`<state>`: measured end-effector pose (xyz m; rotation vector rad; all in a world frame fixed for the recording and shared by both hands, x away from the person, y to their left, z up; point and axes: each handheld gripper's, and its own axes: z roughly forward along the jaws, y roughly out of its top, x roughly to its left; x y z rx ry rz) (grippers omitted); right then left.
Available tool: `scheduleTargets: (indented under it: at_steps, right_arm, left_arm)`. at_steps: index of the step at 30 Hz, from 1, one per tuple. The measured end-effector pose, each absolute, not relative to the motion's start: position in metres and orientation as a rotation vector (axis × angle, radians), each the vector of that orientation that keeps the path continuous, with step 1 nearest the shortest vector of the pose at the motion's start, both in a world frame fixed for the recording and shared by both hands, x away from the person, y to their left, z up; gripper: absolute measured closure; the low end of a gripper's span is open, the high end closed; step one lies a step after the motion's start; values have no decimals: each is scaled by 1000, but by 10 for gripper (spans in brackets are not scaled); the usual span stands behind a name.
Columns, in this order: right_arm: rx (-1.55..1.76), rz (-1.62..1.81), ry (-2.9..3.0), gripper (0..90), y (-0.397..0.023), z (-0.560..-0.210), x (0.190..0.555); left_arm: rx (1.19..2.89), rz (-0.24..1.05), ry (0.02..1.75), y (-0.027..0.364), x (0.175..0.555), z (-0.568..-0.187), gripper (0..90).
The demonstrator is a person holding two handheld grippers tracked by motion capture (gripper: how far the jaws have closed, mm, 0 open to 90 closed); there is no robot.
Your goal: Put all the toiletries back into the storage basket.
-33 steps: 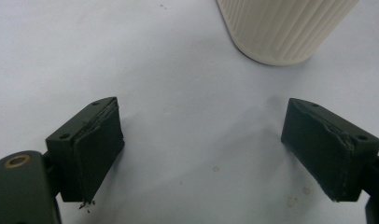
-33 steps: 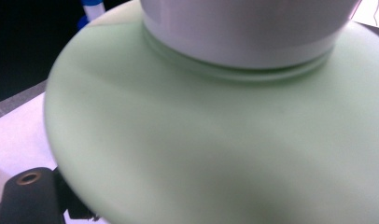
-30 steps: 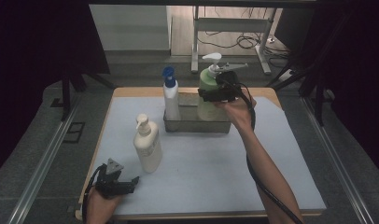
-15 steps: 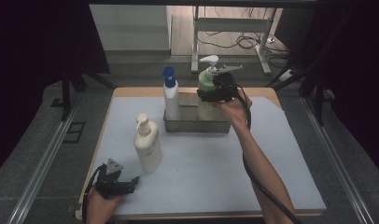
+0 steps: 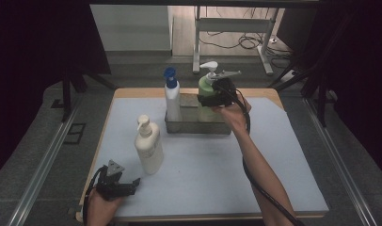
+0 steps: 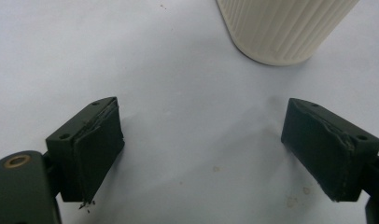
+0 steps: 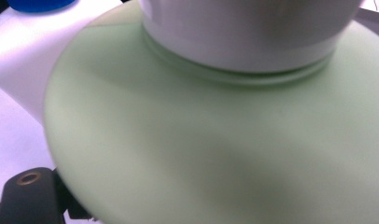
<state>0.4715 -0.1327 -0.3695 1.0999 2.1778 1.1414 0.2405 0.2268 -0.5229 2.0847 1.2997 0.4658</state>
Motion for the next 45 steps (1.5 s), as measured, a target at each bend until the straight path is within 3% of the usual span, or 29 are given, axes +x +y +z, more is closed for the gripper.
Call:
scheduleTargets:
  at_steps: [45]
  right_arm:
    - [1112, 1072, 2254, 115, -133, -412, 474]
  left_arm:
    - [2085, 467, 1300, 227, 240, -523, 122]
